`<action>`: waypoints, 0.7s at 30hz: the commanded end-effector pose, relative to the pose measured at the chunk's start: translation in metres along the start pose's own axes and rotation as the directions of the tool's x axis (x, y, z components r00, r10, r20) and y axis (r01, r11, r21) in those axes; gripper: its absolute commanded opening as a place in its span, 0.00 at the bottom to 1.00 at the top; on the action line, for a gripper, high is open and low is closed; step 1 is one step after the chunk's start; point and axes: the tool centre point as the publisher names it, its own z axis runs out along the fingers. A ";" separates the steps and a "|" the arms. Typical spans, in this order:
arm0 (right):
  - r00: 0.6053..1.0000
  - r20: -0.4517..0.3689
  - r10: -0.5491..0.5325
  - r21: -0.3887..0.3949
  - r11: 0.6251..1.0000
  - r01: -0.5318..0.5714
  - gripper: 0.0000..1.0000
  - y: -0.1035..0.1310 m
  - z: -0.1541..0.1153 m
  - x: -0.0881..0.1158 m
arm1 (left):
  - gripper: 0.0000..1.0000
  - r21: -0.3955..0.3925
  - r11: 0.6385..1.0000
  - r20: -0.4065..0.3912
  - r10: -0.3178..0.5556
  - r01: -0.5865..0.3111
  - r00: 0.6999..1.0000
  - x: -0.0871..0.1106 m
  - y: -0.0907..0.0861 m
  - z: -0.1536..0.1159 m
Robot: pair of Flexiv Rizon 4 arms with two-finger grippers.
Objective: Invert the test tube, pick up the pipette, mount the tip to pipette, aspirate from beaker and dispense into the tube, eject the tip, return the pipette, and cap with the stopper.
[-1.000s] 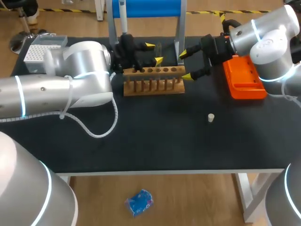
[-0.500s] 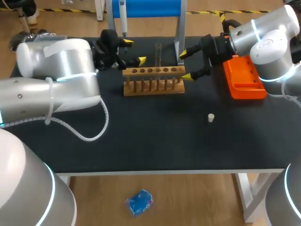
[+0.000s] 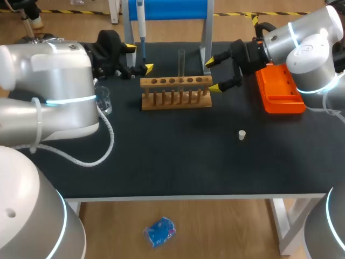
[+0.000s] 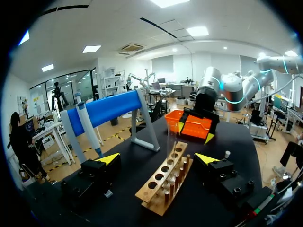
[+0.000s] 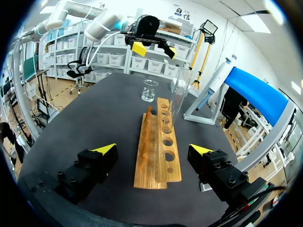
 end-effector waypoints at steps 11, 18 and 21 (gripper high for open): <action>1.000 0.011 0.010 -0.021 1.000 -0.010 1.00 0.004 -0.007 0.007 | 1.00 -0.014 1.000 0.060 -0.005 0.006 0.998 -0.017 0.004 -0.029; 0.998 0.035 0.049 -0.079 0.996 -0.046 1.00 0.019 -0.020 0.027 | 1.00 -0.006 0.999 0.094 -0.045 0.045 0.995 -0.039 0.018 -0.063; 0.997 0.031 0.070 -0.107 0.992 -0.067 1.00 0.027 -0.025 0.039 | 1.00 -0.005 0.998 0.121 -0.060 0.061 0.991 -0.052 0.027 -0.078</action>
